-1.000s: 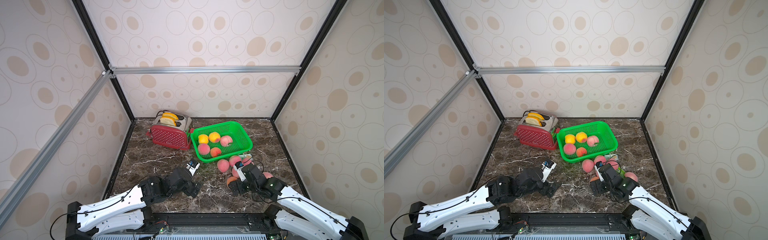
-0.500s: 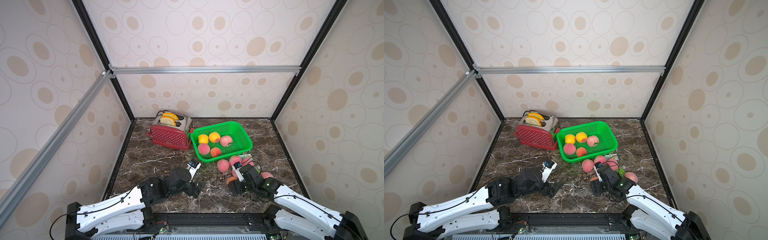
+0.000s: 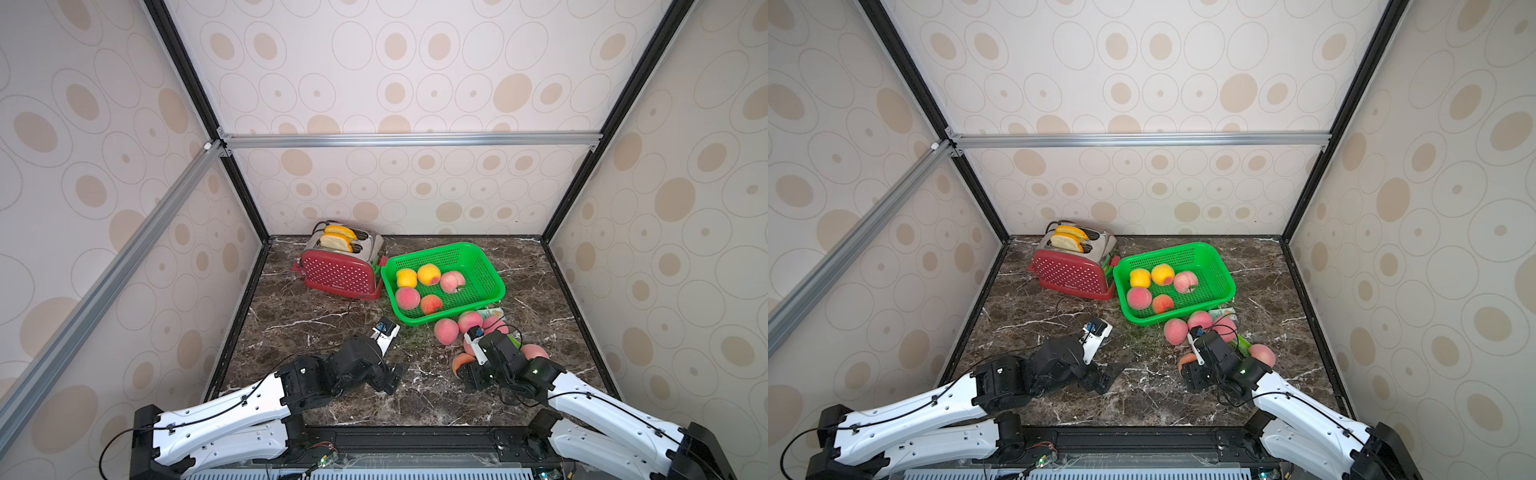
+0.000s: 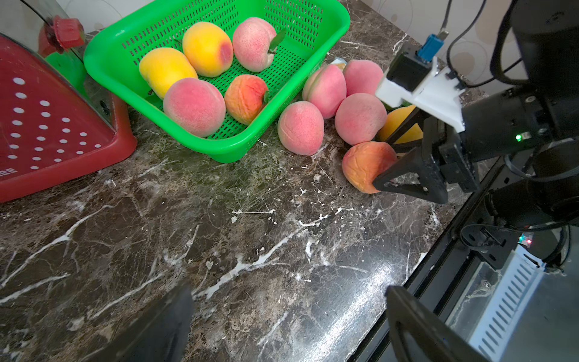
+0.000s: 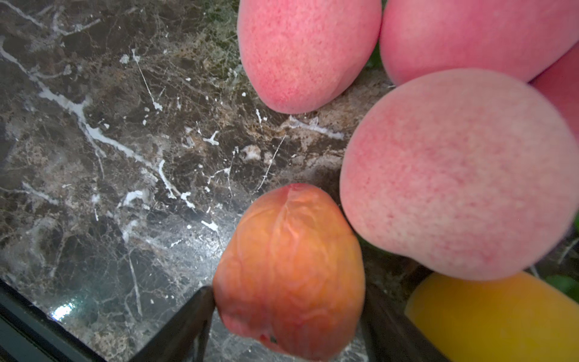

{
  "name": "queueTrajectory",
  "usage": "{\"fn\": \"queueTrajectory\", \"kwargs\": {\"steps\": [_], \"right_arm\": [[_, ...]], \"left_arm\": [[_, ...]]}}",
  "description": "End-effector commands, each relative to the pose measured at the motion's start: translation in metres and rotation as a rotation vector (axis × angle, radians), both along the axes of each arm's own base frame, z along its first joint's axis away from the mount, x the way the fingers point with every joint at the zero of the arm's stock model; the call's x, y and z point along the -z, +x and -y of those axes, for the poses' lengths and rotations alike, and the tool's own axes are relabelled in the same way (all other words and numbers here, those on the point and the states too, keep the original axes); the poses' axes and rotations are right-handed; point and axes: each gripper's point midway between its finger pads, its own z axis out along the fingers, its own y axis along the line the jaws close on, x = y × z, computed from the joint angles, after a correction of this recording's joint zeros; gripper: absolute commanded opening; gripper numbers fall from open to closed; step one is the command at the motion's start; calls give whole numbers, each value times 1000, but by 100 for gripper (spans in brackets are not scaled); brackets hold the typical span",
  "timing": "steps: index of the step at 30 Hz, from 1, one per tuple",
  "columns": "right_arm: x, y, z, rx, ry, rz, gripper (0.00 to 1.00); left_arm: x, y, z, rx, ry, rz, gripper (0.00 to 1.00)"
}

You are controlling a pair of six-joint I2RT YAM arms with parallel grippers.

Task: Put the peaches into the basket
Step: Pick up the peach from the center of the board.

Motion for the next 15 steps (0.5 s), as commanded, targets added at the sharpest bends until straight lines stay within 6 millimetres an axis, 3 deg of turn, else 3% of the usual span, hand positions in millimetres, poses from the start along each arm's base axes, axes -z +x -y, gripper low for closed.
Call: {"fn": "queueTrajectory", "kwargs": {"steps": [1, 10, 15], "right_arm": [[1, -2, 1, 3, 4, 1, 73], [2, -3, 1, 3, 8, -3, 71], [-11, -5, -2, -2, 35, 6, 69]], "left_arm": [[-7, 1, 1, -3, -22, 23, 98], [-9, 1, -2, -12, -27, 32, 98], [-6, 2, -1, -13, -20, 30, 98]]}}
